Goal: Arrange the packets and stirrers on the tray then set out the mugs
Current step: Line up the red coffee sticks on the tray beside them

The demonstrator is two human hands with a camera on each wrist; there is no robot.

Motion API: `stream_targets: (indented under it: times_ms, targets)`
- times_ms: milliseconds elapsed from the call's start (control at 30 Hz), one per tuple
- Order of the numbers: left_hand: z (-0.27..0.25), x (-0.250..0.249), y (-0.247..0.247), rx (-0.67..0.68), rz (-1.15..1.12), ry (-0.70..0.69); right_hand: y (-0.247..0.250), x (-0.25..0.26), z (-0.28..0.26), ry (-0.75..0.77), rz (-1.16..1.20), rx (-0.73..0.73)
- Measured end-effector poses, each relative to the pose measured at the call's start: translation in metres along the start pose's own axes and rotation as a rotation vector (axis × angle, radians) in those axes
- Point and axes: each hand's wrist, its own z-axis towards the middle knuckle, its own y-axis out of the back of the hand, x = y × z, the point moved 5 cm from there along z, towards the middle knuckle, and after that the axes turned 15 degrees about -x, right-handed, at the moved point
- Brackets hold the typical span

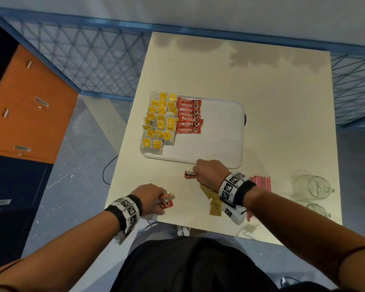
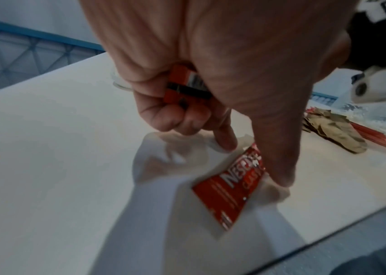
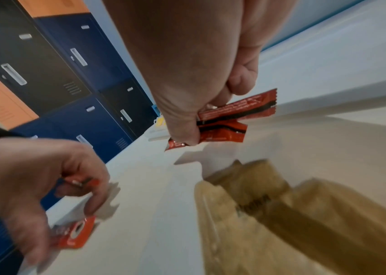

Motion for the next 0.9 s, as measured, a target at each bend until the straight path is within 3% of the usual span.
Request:
stream_targets:
  times_ms: [200, 367, 533, 633, 767, 833, 900]
  targets:
    - [-0.001, 0.002, -0.009, -0.077, 0.027, -0.019, 0.017, -0.003, -0.008, -0.098, 0.431, -0.137]
    - [0.009, 0.002, 0.002, -0.140, -0.142, 0.019, 0.035, -0.005, -0.017, -0.185, 0.663, -0.263]
    - [0.027, -0.006, 0.030, -0.188, -0.465, 0.053, 0.043, -0.009, -0.020, -0.294, 0.740, -0.276]
    - [0.033, -0.020, 0.057, -0.241, -0.767, 0.106, 0.044, -0.012, -0.019, -0.343, 0.797, -0.290]
    - [0.040, -0.034, 0.079, -0.241, -1.327, 0.321, 0.047, -0.017, -0.017, -0.397, 0.785, -0.361]
    - [0.042, -0.037, 0.084, -0.259, -1.409, 0.382, 0.049, -0.018, -0.015, -0.419, 0.761, -0.400]
    - [0.045, -0.041, 0.092, -0.279, -1.378, 0.346, 0.053, -0.017, -0.012, -0.429, 0.715, -0.419]
